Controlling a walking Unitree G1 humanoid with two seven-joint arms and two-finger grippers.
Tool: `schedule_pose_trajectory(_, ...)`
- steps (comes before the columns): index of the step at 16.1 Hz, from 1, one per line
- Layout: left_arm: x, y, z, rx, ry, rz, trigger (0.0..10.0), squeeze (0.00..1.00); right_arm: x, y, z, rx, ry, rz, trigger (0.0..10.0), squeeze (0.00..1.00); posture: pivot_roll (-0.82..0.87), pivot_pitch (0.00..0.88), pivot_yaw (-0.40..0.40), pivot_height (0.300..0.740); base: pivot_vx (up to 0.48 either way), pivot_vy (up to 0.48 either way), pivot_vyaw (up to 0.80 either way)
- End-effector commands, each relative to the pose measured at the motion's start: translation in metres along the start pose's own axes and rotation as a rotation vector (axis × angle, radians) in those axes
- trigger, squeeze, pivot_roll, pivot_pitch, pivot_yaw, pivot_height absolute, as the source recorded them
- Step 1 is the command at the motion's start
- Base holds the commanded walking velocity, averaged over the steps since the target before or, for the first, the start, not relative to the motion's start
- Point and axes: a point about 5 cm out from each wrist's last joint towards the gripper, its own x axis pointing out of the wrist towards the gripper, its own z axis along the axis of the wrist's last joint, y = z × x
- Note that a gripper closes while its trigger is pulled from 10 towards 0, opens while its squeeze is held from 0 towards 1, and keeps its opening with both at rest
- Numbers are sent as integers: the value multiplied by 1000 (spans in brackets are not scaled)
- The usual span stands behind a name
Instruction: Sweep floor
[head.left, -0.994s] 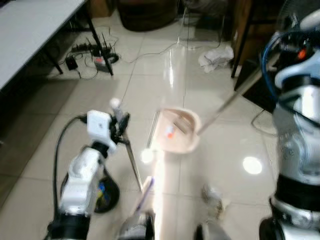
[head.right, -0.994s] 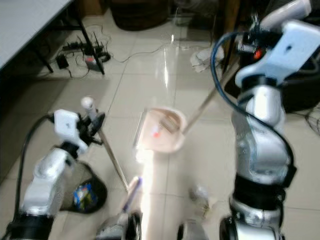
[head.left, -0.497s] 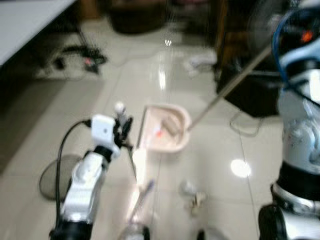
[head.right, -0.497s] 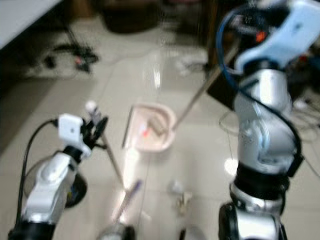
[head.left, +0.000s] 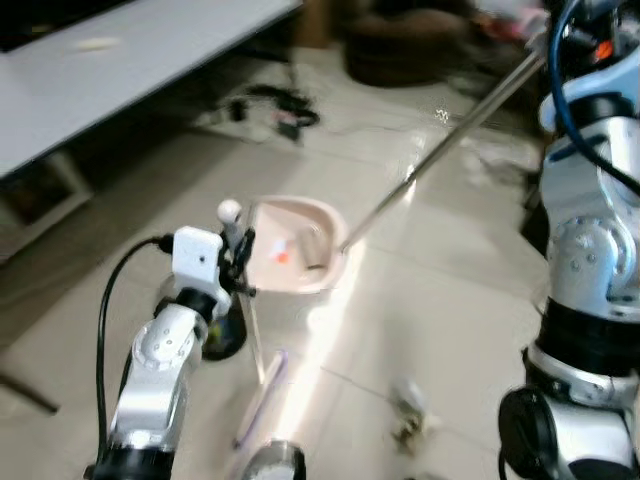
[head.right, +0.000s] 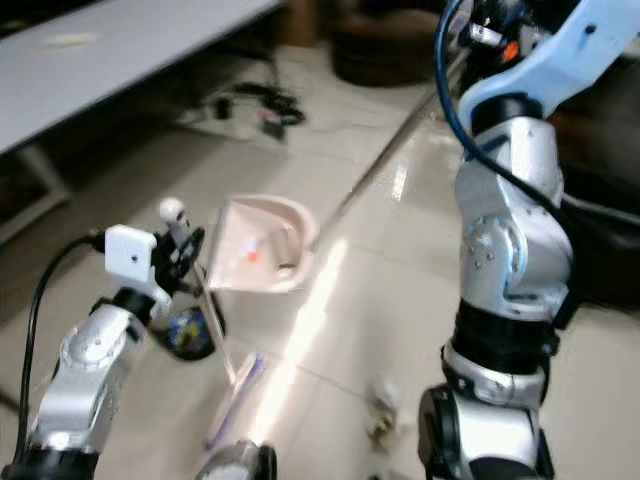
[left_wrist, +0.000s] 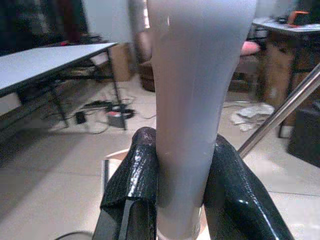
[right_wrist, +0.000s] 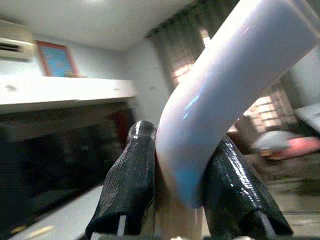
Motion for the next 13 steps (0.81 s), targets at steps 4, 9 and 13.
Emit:
schedule_pose_trajectory(4, 4, -2, 12, 10, -64, -4, 10000, 0, 3, -1, 6, 26, -52, -11, 10000, 0, -18, 38, 73, 740, 0, 0, 800)
schedule_pose_trajectory(9, 2, -2, 8, 7, -52, -9, 10000, 0, -3, -12, -4, -10, -30, -55, 10000, 0, -16, 32, 69, 740, 305, 0, 426)
schedule_pose_trajectory(13, -1, 0, 5, 10, -43, -4, 10000, 0, -5, -16, -11, -50, -13, -53, 10000, 0, -14, 26, 62, 740, 340, 0, 0)
